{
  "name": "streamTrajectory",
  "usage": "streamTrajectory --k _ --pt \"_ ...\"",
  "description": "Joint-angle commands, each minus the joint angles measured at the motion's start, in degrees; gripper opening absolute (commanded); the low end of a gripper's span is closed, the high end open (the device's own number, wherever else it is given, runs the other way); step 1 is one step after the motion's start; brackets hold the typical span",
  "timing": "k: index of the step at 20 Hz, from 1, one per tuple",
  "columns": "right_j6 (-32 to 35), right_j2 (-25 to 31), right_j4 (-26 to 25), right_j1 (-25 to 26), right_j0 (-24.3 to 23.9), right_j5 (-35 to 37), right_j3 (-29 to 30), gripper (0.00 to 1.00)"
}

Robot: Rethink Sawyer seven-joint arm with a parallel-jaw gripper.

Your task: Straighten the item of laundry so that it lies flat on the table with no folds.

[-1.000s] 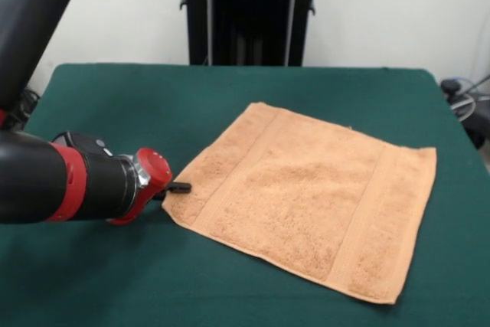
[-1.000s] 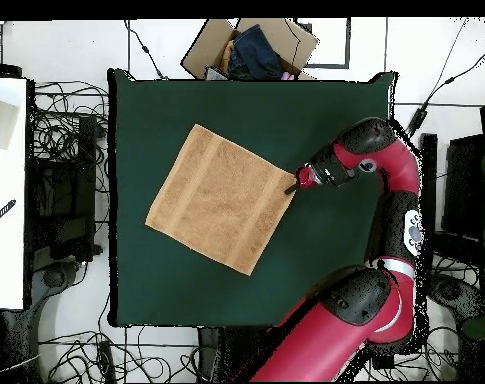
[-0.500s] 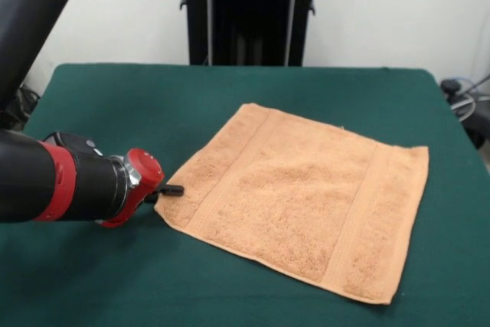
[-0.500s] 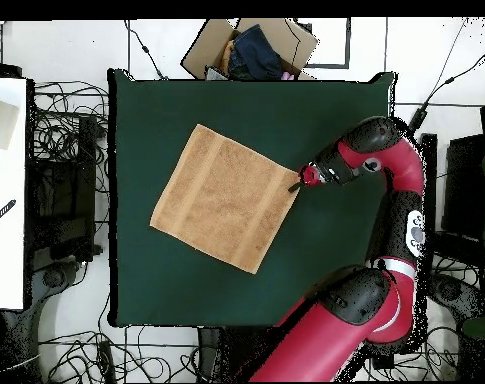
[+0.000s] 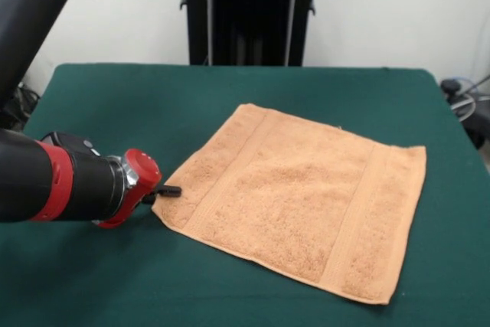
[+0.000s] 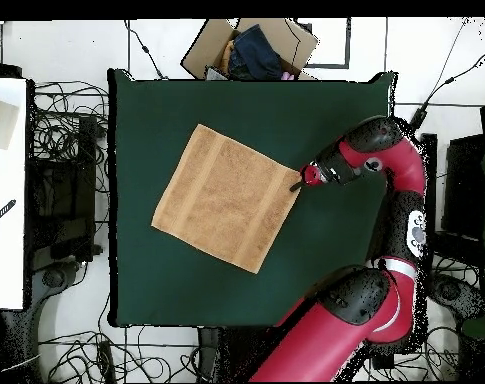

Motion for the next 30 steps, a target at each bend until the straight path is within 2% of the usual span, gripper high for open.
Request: streamTrajectory --k 1,11,12,18,24,30 --pt "-10.8 -0.7 -5.0 0.7 0.6 -5.6 -0.4 0.0" --pt "-9.8 -1.4 -4.4 -0.1 0.3 -7.2 1.5 0.0" --pt "-9.5 -1.5 -4.3 -0.2 0.3 -7.5 1.7 1.0" --pt "-6.8 -2.5 -3.7 -0.7 0.8 -8.9 2.4 1.0" --pt "-7.2 -2.5 -3.6 -1.1 0.6 -9.1 3.4 1.0" --pt "-5.7 -3.4 -2.4 -3.8 0.4 -11.9 8.7 1.0"
